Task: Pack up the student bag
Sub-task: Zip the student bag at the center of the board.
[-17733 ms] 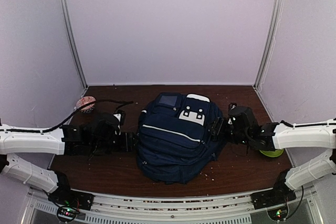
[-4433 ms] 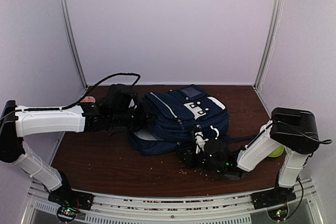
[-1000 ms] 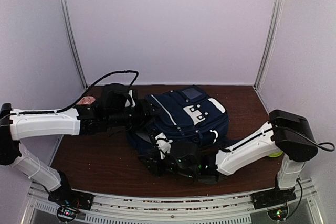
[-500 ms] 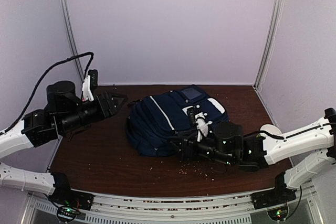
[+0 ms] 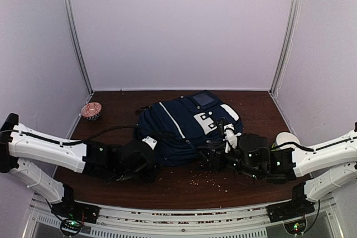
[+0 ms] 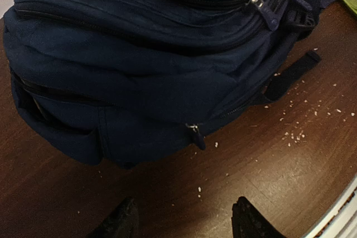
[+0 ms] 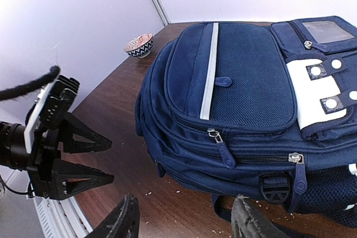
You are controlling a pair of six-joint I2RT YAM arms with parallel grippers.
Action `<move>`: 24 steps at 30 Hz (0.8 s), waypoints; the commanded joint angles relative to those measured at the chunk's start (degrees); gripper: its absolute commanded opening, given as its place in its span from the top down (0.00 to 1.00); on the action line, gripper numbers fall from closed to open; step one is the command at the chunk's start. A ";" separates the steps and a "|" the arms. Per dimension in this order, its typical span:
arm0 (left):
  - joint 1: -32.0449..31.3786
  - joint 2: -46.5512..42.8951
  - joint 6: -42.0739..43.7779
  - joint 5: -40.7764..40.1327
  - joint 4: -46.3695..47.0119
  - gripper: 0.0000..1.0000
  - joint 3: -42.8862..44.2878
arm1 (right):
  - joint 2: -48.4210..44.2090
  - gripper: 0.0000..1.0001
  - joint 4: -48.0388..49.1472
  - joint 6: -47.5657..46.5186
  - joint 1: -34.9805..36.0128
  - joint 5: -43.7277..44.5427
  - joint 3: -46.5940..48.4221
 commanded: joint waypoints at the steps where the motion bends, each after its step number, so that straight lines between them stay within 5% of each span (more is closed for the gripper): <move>1: 0.02 7.66 -5.57 -4.28 -1.55 0.02 6.82 | -2.08 0.44 -0.18 1.37 -0.03 2.77 -1.17; 24: 1.66 16.29 -8.83 -3.96 10.46 0.27 5.17 | -8.14 0.44 -0.20 1.95 -0.02 3.26 -3.59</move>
